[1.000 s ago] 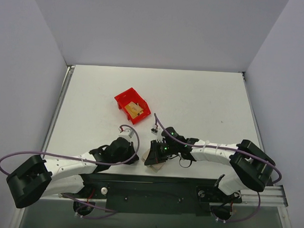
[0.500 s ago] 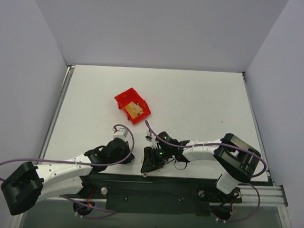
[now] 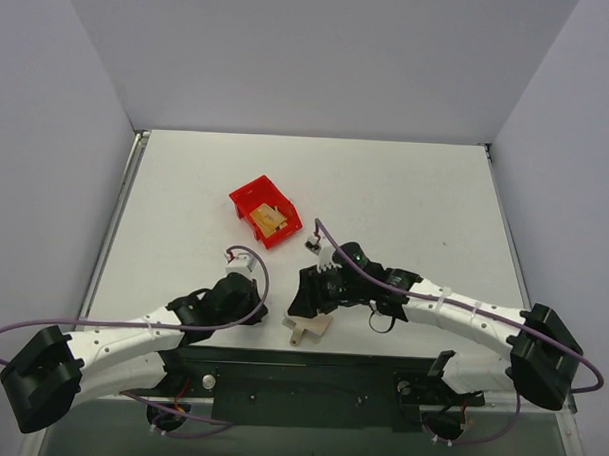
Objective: Put the credit cards into the card holder
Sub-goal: Close the card holder at the center of the board.
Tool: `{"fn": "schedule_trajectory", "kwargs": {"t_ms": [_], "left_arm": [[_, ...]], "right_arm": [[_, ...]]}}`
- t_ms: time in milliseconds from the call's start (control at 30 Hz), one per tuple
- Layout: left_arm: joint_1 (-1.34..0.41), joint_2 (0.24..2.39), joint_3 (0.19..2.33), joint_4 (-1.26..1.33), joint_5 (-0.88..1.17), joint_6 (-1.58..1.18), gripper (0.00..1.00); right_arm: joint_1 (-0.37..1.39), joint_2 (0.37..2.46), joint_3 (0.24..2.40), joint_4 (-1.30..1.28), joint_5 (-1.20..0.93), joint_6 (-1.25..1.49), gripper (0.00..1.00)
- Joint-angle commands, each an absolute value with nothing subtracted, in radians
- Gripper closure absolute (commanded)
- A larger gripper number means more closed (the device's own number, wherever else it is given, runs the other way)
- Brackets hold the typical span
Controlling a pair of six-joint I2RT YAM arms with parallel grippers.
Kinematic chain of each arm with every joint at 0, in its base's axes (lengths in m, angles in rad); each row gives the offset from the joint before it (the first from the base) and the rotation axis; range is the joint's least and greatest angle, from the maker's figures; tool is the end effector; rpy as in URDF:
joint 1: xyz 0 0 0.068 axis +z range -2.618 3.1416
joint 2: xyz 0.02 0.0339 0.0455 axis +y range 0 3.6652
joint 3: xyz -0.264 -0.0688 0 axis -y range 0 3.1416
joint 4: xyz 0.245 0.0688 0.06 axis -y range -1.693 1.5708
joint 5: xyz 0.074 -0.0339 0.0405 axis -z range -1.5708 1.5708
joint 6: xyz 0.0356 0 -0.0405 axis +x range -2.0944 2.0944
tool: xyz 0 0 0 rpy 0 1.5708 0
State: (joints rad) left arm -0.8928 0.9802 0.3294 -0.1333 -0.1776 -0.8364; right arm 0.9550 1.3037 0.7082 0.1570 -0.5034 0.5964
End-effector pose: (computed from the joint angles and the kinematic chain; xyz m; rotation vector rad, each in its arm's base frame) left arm 0.1187 -0.1374 0.1551 -0.0212 2.4315 -0.6268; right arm 0.1489 0.2402 0.2357 -0.7652 2.1543 1.4183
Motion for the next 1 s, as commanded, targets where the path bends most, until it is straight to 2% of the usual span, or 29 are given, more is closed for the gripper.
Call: {"fn": "schedule_trajectory", "kwargs": {"t_ms": [0, 100, 133, 233, 400, 667, 967], "left_arm": [[-0.89, 0.962, 0.417, -0.114, -0.151, -0.77, 1.0], [-0.9, 0.977, 0.436, -0.091, -0.107, -0.753, 1.0], [-0.916, 0.979, 0.446, -0.091, -0.1, -0.749, 1.0], [-0.951, 0.968, 0.472, -0.091, -0.1, -0.744, 1.0], [-0.971, 0.98, 0.531, -0.029, -0.071, -0.721, 1.0], [-1.006, 1.175, 0.607, 0.064, 0.0, -0.686, 1.0], [-1.063, 1.204, 0.557, 0.038, 0.029, -0.718, 1.0]], "right_arm": [[0.872, 1.227, 0.721, -0.03, -0.299, 0.506, 0.57], [0.757, 1.218, 0.674, -0.04, -0.353, 0.482, 0.54], [0.747, 1.215, 0.666, -0.04, -0.35, 0.474, 0.49], [0.703, 1.226, 0.65, -0.043, -0.362, 0.439, 0.44], [0.693, 1.278, 0.653, -0.04, -0.367, 0.445, 0.43], [0.69, 1.284, 0.618, -0.009, -0.374, 0.469, 0.43], [0.675, 1.318, 0.626, 0.029, -0.403, 0.459, 0.43]]}}
